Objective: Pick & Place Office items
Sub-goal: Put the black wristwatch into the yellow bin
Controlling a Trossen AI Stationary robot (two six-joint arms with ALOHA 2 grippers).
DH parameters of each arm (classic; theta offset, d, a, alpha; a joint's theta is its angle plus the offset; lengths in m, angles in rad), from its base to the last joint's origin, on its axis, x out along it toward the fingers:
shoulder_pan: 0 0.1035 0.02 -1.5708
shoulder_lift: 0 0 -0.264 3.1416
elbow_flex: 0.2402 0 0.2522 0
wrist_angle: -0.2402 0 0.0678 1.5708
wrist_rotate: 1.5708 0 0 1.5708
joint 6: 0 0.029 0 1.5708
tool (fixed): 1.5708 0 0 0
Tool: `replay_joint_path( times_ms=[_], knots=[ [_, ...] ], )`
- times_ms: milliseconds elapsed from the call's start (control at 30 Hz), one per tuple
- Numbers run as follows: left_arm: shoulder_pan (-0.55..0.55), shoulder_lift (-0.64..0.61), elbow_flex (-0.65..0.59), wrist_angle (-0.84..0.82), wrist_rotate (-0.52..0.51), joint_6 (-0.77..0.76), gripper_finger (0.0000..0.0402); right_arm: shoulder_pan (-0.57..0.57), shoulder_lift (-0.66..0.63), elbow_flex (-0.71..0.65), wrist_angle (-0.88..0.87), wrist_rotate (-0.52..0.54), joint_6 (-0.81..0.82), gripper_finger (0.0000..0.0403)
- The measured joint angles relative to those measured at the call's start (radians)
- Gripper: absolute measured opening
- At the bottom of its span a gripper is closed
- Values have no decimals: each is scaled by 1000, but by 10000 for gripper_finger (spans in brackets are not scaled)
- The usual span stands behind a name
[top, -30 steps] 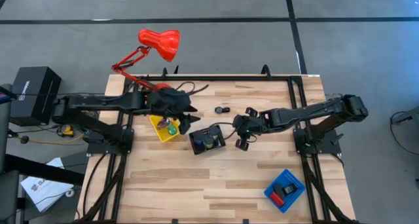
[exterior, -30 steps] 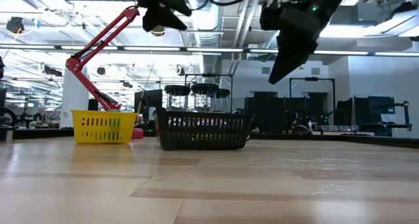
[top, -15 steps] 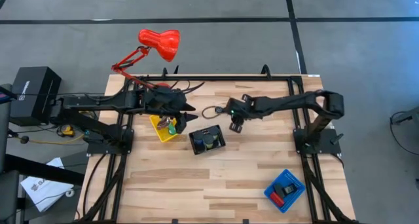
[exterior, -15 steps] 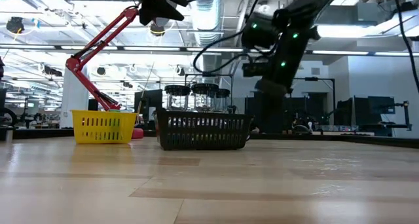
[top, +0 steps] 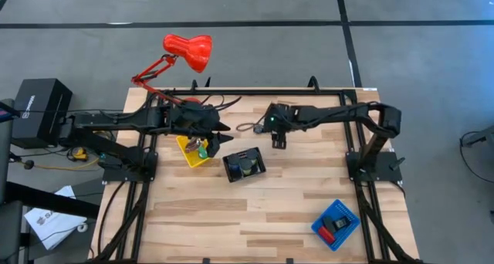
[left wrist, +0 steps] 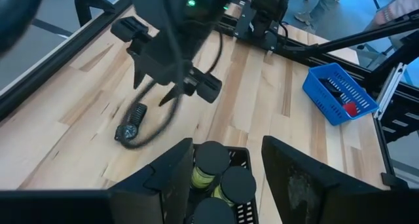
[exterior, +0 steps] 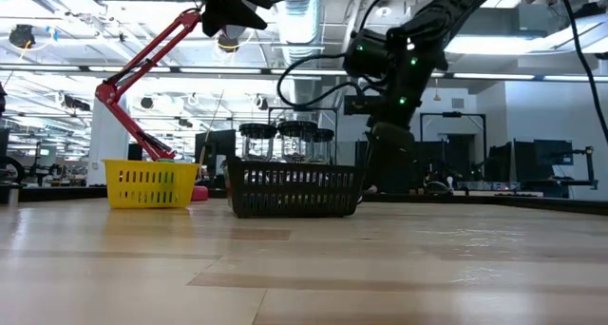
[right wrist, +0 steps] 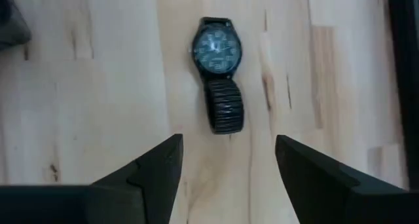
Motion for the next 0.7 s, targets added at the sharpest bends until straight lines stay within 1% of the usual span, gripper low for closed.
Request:
replay_joint_path(
  times_ms=[100, 267, 367, 500, 567, 700],
  knots=[
    [0, 0, 0, 0, -1, 0, 177, -35, 0, 0, 6, -72, 0, 234],
    [0, 0, 0, 0, -3, 0, 176, -51, 0, 0, 82, -105, 0, 235],
    [0, 0, 0, 0, -3, 0, 176, -50, 2, 0, 87, -129, -19, 235],
    [0, 0, 0, 0, -3, 0, 176, -41, 45, -2, 104, -132, -25, 235],
    [0, 0, 0, 0, -3, 0, 176, -42, 77, 4, 140, -131, -47, 235],
    [0, 0, 0, -1, -3, 0, 176, -42, 131, 1, 110, -104, -60, 235]
  ],
)
